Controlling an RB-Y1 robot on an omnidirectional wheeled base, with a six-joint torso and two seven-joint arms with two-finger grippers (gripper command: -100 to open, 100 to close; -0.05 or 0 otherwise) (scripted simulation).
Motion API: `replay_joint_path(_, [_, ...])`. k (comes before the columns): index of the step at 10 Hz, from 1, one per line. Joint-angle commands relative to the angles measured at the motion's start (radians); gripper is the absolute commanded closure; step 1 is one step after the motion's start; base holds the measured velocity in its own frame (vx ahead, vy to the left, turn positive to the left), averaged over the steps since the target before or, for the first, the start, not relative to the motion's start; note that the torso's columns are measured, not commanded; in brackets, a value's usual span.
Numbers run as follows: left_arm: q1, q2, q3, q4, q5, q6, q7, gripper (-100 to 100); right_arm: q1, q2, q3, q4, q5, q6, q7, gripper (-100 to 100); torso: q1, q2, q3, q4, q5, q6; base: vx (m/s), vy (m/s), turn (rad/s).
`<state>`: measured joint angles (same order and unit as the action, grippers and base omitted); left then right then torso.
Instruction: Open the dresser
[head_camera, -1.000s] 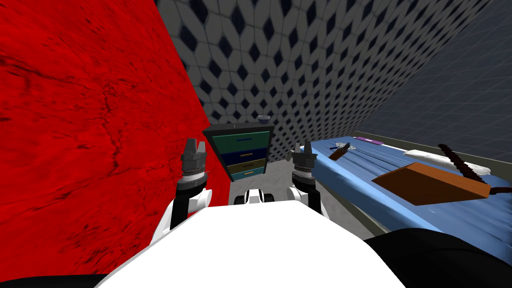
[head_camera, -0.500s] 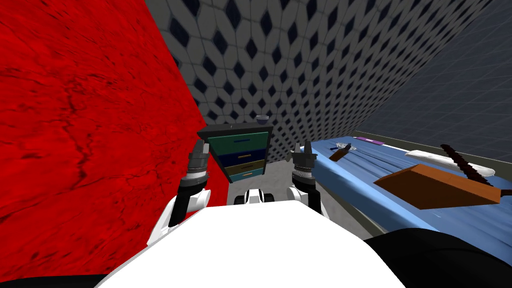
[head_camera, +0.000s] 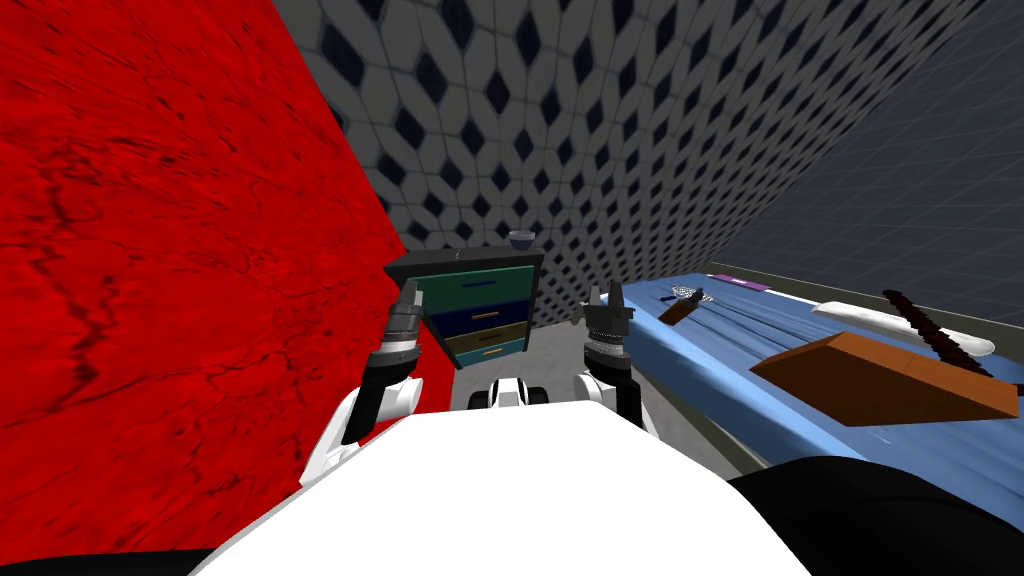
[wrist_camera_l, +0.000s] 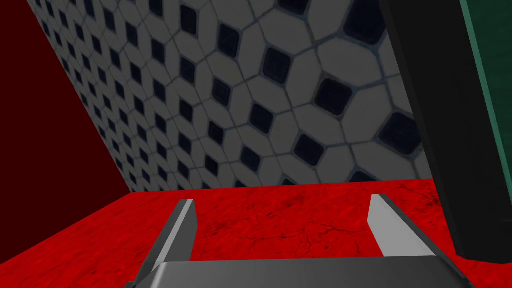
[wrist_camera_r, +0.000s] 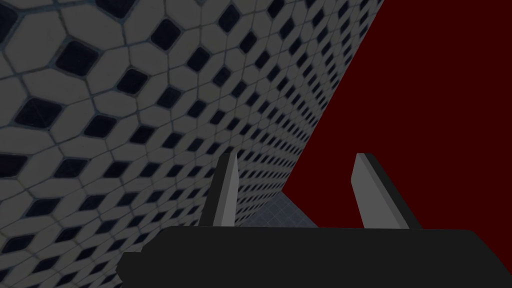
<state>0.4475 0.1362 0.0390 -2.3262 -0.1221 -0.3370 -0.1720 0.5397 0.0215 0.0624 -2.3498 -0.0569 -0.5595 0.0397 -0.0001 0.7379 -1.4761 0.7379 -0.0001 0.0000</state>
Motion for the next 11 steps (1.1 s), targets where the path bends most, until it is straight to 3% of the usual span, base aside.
replay_joint_path(1, [-0.001, -0.006, 0.004, 0.013, 0.001, 0.064, 0.001, -100, 0.0, 0.0, 0.0, 0.0, 0.0, 0.0, 0.0, 0, 0.001, 0.0, 0.0, 0.0, 0.0, 0.0, 0.057, -0.041, -0.011])
replay_joint_path(11, [-0.018, -0.014, 0.007, 0.055, -0.001, 0.245, -0.003, -100, 0.0, 0.0, 0.0, 0.0, 0.0, 0.0, 0.0, 0, 0.0, 0.0, 0.0, 0.0, 0.0, 0.0, 0.048, -0.038, -0.006])
